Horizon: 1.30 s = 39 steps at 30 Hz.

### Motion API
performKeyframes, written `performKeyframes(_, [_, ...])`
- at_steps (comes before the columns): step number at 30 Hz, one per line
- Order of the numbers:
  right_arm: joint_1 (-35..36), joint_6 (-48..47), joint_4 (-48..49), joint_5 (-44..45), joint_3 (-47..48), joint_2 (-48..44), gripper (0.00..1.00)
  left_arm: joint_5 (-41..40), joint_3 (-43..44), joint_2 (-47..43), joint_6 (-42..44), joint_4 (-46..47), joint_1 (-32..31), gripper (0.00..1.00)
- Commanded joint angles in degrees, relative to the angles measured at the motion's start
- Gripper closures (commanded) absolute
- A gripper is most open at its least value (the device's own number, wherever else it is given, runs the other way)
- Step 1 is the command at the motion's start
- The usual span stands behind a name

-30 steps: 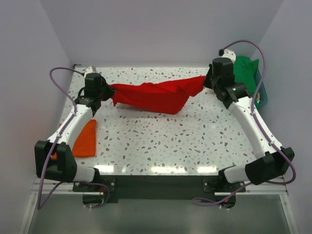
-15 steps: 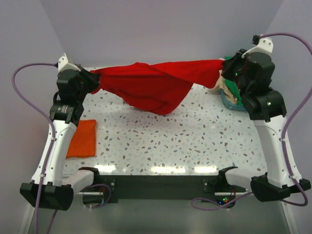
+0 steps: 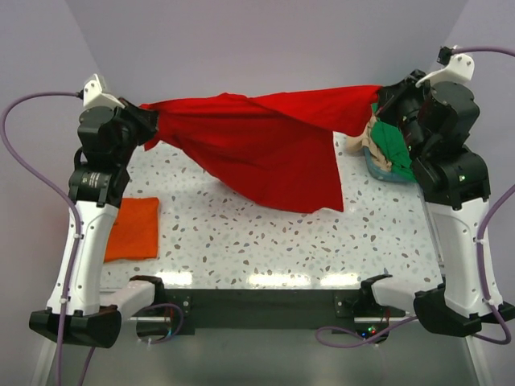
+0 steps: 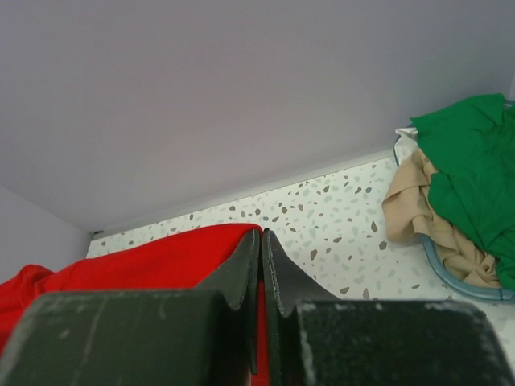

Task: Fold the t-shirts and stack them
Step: Flatten the tshirt out

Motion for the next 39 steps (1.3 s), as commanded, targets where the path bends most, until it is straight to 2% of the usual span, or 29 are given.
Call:
performKeyframes(1, [-0.6,-1.6,1.2,0.9,1.7,-0.9,1.0,-2.0,4.1,-1.8,3.4,2.4,0.8,1.0])
performKeyframes(4, [-0.6,-0.5,1.8,-2.5,1.3,-1.0,1.0,-4.2,8.6,-1.0,5.8,1.1,0.8,1.0])
performKeyframes(7, [-0.5,2.4,3.9,-9.9,-1.8,-1.3,1.0,-6.4,14.2,2.3,7.7,1.1,0.8,1.0])
performKeyframes(11, [0.4,9.1,11.7,-23.4,-9.6,-2.5,1.0,-7.3,22.7,11.8,9.6,1.9,1.8,1.0])
performKeyframes(12, [3.2,9.8,13.0,-24.1,-11.1,-2.8,1.0,-6.6,25.0,14.1,9.6,1.8,2.5,1.0])
performKeyframes(14, [8.8,9.1,15.5,-19.7,-14.2,-2.8,1.0,-4.1,33.2,21.3,8.7,1.1,4.5,1.0])
performKeyframes(15, [13.9,8.9,15.9,-18.6,-14.5,-2.2,1.0,-0.6,36.3,24.0,8.4,1.3,5.9,1.0])
performKeyframes(16, [15.3,9.0,16.7,-18.6,-15.7,-1.8,1.0,1.0,42.9,26.9,8.2,1.8,6.1,1.0])
performKeyframes(17, [15.7,10.1,18.1,-17.7,-16.4,-1.5,1.0,2.7,46.8,33.5,7.9,1.8,6.1,1.0])
performKeyframes(18, [15.7,10.6,19.0,-16.9,-17.5,-1.1,1.0,8.6,50.7,37.2,7.5,2.3,6.1,1.0])
performKeyframes(19, [15.7,10.9,19.3,-14.7,-19.5,-0.5,1.0,11.5,57.7,41.1,5.0,2.7,6.1,1.0])
performKeyframes(20, [15.7,10.8,18.4,-10.3,-20.4,0.1,1.0,14.7,60.3,48.3,3.3,3.6,5.8,1.0])
performKeyframes(21, [14.5,10.7,17.8,-8.3,-21.0,0.7,1.0,20.5,61.8,51.4,1.6,4.8,5.4,1.0])
performKeyframes(22, [13.3,10.6,17.3,-7.4,-22.3,2.1,1.0,22.7,61.4,54.0,-1.0,7.5,5.1,1.0])
performKeyframes(23, [11.5,11.6,16.6,-8.2,-23.2,2.9,1.0,23.9,60.9,58.6,-1.1,8.2,1.8,1.0])
performKeyframes(24, [6.9,12.4,16.5,-9.8,-24.3,3.6,1.0,24.8,60.5,60.6,-0.5,8.2,0.3,1.0])
performKeyframes(26, [2.2,14.0,16.3,-13.6,-28.9,5.0,1.0,25.3,57.5,65.2,2.3,7.9,-4.3,1.0])
performKeyframes(27, [-1.2,14.3,16.1,-14.4,-32.5,5.2,1.0,26.4,52.9,66.2,2.9,9.4,-5.6,1.0])
performKeyframes(29, [-3.4,14.7,17.0,-16.0,-36.8,5.1,1.0,27.0,47.6,68.3,2.7,11.5,-8.9,0.98])
performKeyframes(30, [-4.8,15.0,17.7,-16.8,-39.2,4.7,1.0,27.3,43.6,69.1,2.7,12.5,-9.8,0.91])
performKeyframes(32, [-5.9,16.2,19.9,-18.1,-46.4,4.3,1.0,27.6,41.6,71.2,2.7,13.0,-11.4,0.81])
performKeyframes(33, [-6.7,16.7,20.6,-18.3,-48.4,3.9,1.0,28.5,40.4,71.4,2.4,13.3,-11.7,0.68])
performKeyframes(34, [-6.8,16.9,21.3,-18.3,-51.8,3.9,1.0,29.4,36.3,70.7,0.8,16.0,-11.8,0.62])
performKeyframes(35, [-6.8,17.0,22.4,-18.3,-53.1,3.9,1.0,29.9,33.3,68.0,-0.2,17.8,-11.8,0.55])
performKeyframes(36, [-6.8,17.2,22.7,-18.3,-54.0,4.2,1.0,29.5,29.8,65.6,-1.1,19.9,-11.8,0.43])
performKeyframes(37, [-6.8,17.2,23.0,-18.3,-55.1,4.4,1.0,29.5,22.4,63.0,-2.4,24.2,-11.9,0.4])
performKeyframes(39, [-6.9,17.5,23.7,-19.6,-55.7,4.7,1.0,26.1,12.6,54.6,-3.0,26.7,-11.9,0.32])
